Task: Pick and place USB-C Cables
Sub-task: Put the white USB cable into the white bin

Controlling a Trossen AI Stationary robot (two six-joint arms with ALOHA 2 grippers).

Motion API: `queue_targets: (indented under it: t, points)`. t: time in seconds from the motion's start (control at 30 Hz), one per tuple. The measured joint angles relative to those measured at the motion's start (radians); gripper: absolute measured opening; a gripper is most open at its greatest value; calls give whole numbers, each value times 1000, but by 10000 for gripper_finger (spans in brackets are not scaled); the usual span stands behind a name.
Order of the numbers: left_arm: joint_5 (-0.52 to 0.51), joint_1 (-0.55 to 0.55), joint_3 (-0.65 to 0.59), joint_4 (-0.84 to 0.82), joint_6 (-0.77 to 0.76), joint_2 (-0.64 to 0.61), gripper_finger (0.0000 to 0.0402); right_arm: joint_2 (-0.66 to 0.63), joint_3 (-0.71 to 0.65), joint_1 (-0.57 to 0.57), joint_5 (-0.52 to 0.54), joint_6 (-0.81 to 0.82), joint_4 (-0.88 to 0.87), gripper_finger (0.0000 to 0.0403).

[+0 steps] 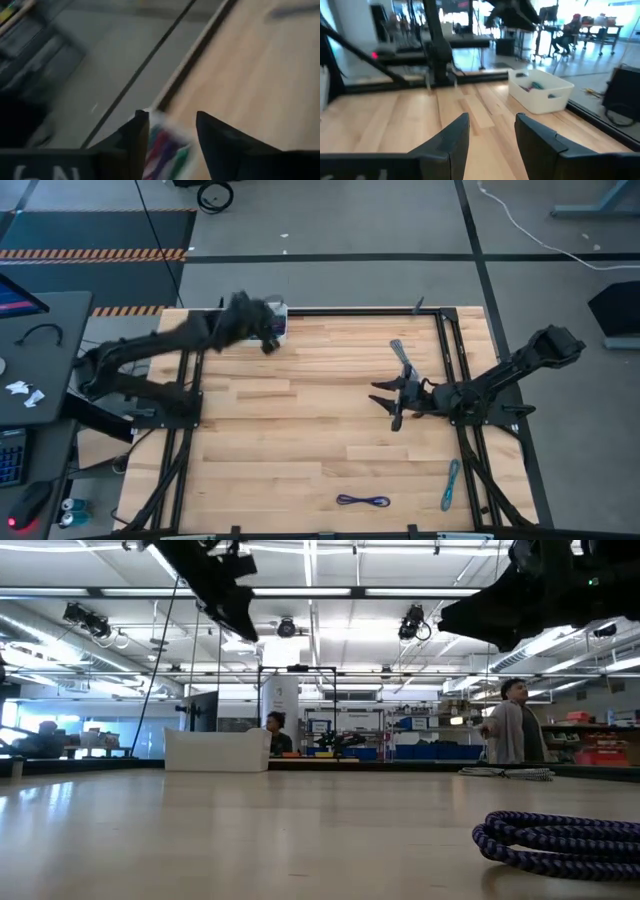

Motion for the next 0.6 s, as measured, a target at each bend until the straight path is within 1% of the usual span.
queue_targets:
  t: [0.03, 0.1, 0.17, 0.23, 0.3, 0.33, 0.4, 0.47, 0.53, 0.6]
  points:
    - [1, -46, -57, 82, -17, -26, 162, -6, 21, 15, 21, 4, -60, 160]
    - [2, -129, -175, 255, -55, -58, 151, -14, 85, 40, 41, 45, -234, 156]
    - [0, -211, -282, 439, -92, -66, 143, -21, 165, 58, 40, 126, -468, 153]
    - [0, -286, -372, 608, -113, -62, 136, -21, 261, 68, 16, 248, -741, 149]
    - [0, -355, -437, 783, -122, -39, 130, -17, 360, 70, -33, 388, -1025, 146]
    - [0, -387, -465, 843, -123, -29, 128, -13, 408, 68, -65, 458, -1156, 145]
    - [-6, -442, -499, 950, -127, -5, 123, -13, 485, 57, -121, 586, -1387, 144]
    - [-36, -488, -510, 1024, -131, 17, 119, -15, 538, 38, -155, 679, -1554, 143]
    - [-71, -526, -510, 1047, -132, 40, 117, -21, 561, 3, -168, 725, -1698, 142]
    - [-100, -549, -506, 1047, -132, 63, 117, -20, 563, -53, -182, 761, -1796, 142]
